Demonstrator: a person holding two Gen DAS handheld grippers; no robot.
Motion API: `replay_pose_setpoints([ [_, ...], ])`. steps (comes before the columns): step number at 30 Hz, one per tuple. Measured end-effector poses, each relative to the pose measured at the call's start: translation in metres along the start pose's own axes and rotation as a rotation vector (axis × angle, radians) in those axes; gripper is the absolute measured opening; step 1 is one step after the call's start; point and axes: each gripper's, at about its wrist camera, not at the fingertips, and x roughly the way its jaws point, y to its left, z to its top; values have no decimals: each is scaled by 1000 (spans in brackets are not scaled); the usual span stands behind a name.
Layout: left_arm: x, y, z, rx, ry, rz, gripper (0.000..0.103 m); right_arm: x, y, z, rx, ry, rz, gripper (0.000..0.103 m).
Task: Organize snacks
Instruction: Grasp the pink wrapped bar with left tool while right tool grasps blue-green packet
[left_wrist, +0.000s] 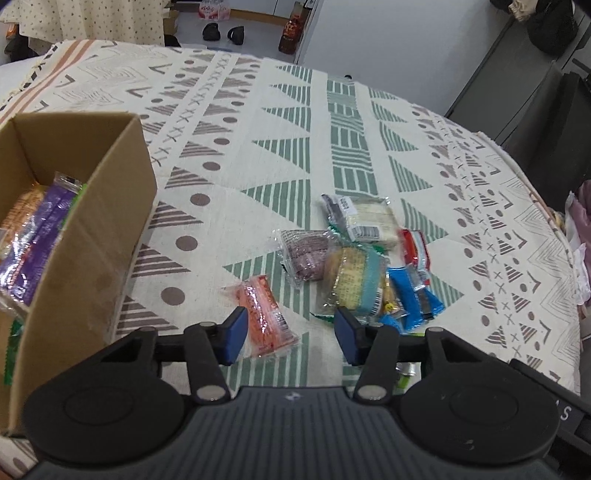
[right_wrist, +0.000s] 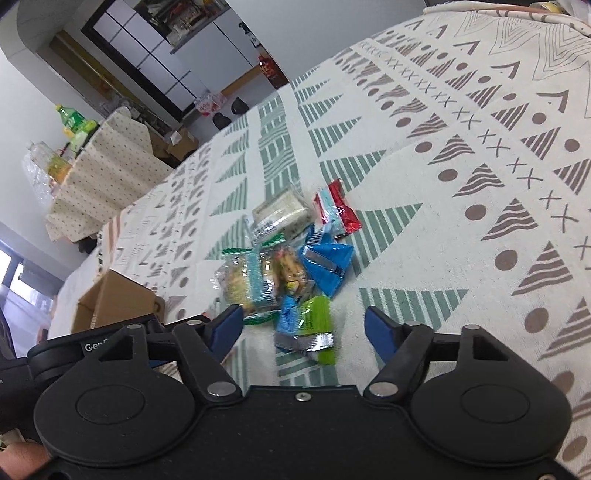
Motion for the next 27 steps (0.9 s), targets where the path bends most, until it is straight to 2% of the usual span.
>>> replay_pose_setpoints([
  [4,13,3,1,-2,12,4,45,12,-1,-2,-8,18,3,67],
  [13,29,10,0,-8,23,24,44,27,-1,-5,-41,28,2,55],
  [15,32,12,-2,-11,29,22,40,28,0,-6,-48,26,0,51],
  [17,31,12,-4,-1,21,25,36,29,2,-8,-57,36,7,39],
  [20,31,13,-5,-1,20,18,24,29,5,-11,-76,40,10,37],
  [22,28,13,-6,0,20,10,21,28,5,-12,-75,38,10,36],
  [25,23,14,-9,5,19,-2,20,25,3,-12,-56,37,24,28],
  [27,17,16,-10,-1,15,-19,20,22,4,-13,-62,30,12,27],
])
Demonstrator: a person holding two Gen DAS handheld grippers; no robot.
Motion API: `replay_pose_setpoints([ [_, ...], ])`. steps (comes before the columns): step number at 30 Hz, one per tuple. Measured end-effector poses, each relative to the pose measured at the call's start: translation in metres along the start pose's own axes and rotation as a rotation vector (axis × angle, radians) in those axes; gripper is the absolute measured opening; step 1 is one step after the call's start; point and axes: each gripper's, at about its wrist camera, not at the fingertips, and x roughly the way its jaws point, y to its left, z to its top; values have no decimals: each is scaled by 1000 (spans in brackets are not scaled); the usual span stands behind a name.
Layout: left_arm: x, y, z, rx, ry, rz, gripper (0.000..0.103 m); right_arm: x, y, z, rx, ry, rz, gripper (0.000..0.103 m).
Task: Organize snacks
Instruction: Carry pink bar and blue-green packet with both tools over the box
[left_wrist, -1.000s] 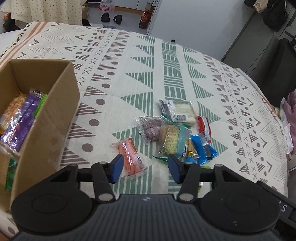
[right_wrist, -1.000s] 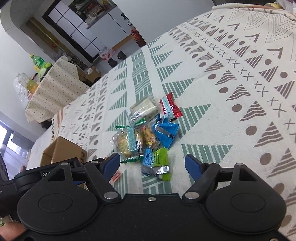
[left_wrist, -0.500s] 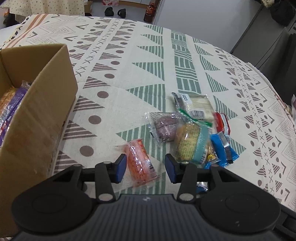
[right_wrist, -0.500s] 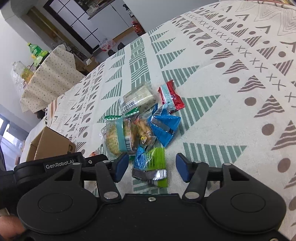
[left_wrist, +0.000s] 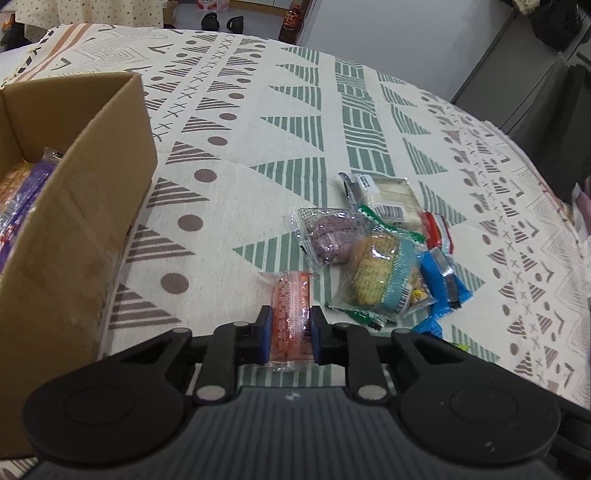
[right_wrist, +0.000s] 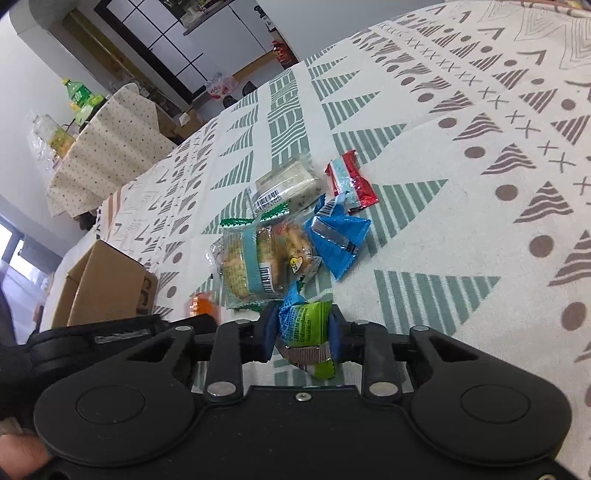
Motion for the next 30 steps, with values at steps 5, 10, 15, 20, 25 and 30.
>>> replay_pose_setpoints([
  [5,-16,3,-3,1,-26,-32,19,-9,5,-1,-9,-21,-20,27],
  [10,-34,8,-3,-4,-64,-55,19,-27,16,-2,-30,-52,-18,27],
  [15,-61,11,-5,-6,-119,-70,19,-46,29,-3,-39,-88,-8,27],
  [20,-85,21,-7,-56,-162,-94,19,-66,47,-3,-56,-128,0,27],
  [25,-113,28,-5,-80,-221,-119,19,-82,67,-4,-81,-162,15,27],
  [30,-134,34,-6,-89,-264,-121,19,-94,88,-5,-121,-184,27,27],
])
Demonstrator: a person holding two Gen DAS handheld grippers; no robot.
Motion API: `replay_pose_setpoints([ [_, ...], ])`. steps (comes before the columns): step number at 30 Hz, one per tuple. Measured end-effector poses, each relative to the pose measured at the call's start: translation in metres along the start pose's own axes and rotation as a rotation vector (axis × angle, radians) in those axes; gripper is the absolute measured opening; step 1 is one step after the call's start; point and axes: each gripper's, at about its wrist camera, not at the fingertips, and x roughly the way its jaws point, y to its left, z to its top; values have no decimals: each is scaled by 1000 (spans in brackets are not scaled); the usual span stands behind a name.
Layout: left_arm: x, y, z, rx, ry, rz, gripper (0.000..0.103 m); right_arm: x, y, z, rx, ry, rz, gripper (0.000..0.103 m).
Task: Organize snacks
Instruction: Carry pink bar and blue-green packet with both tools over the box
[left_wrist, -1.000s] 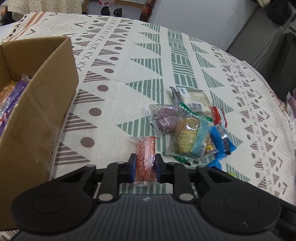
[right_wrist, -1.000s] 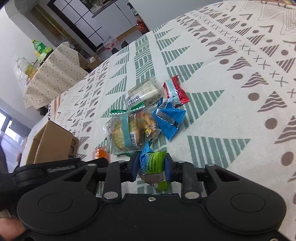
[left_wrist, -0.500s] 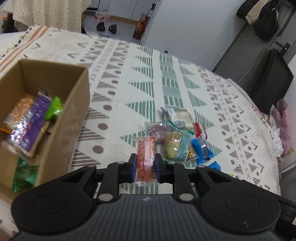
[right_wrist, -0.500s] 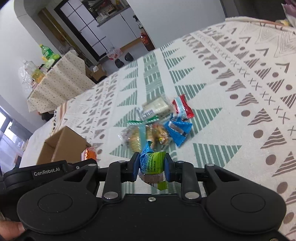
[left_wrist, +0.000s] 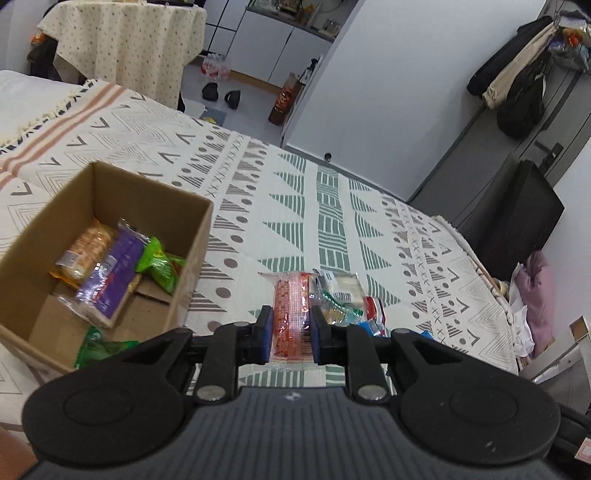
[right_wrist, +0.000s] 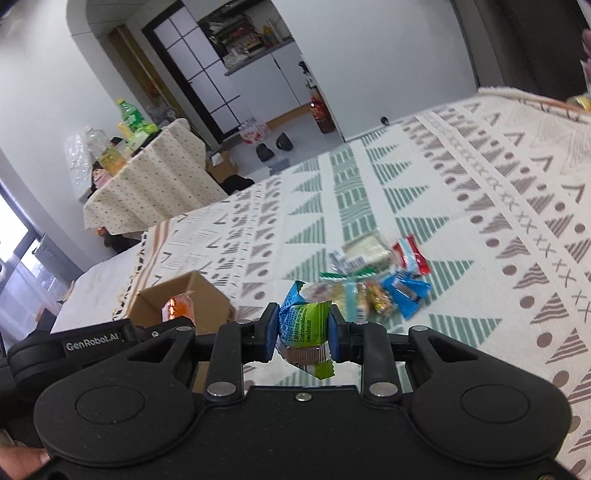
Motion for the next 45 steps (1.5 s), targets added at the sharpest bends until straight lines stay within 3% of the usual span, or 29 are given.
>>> replay_pose_setpoints([
  [14,-47,24,18,-52,-89,-19,19,-15,52,7,-84,-24,34,27],
  [21,-59,40,27,-66,-114,32,19,-14,76,9,-120,-31,54,27],
  [45,-56,124,45,-259,-114,141,20,51,152,-5,-218,66,125,27],
])
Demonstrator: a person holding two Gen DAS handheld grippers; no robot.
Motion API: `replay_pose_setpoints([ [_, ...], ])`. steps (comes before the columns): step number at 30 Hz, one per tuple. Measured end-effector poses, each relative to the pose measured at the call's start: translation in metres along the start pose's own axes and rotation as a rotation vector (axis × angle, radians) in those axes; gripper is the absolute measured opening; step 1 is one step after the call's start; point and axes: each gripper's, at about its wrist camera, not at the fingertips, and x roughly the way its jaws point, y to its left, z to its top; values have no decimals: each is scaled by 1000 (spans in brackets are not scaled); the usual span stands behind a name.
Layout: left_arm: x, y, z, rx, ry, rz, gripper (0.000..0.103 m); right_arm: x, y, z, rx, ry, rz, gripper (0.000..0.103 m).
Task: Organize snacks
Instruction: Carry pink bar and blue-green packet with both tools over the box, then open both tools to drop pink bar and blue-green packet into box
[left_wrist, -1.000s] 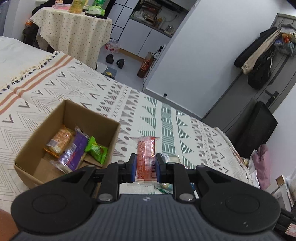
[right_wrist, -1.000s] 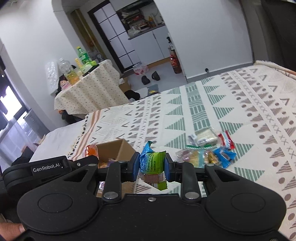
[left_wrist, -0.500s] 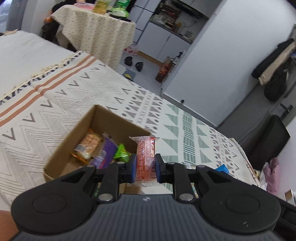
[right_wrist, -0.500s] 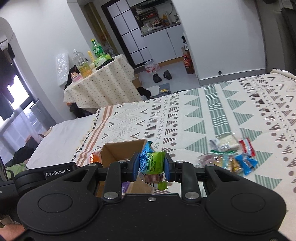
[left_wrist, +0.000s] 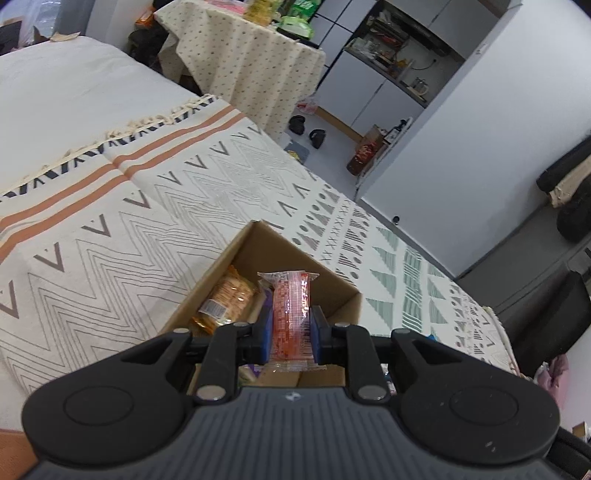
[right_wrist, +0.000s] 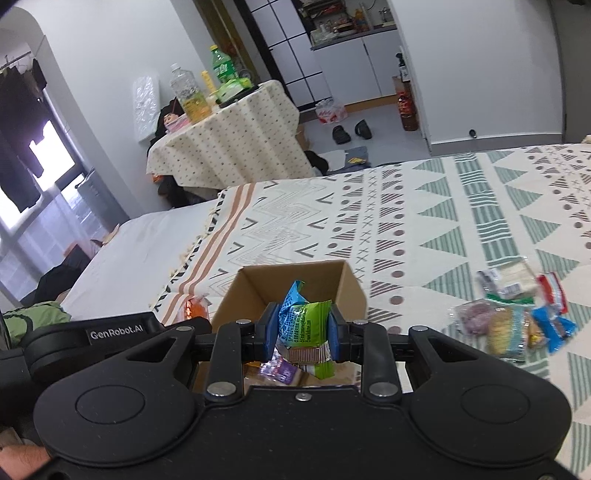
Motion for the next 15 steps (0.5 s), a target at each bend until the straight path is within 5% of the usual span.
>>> replay_pose_setpoints([
  [11,8,10,3,-41,3,64,28,30,16,6,-2,25,43,28],
  [15,9,9,3,-42,-1,87,52,31,14,10,5,19,31,36],
])
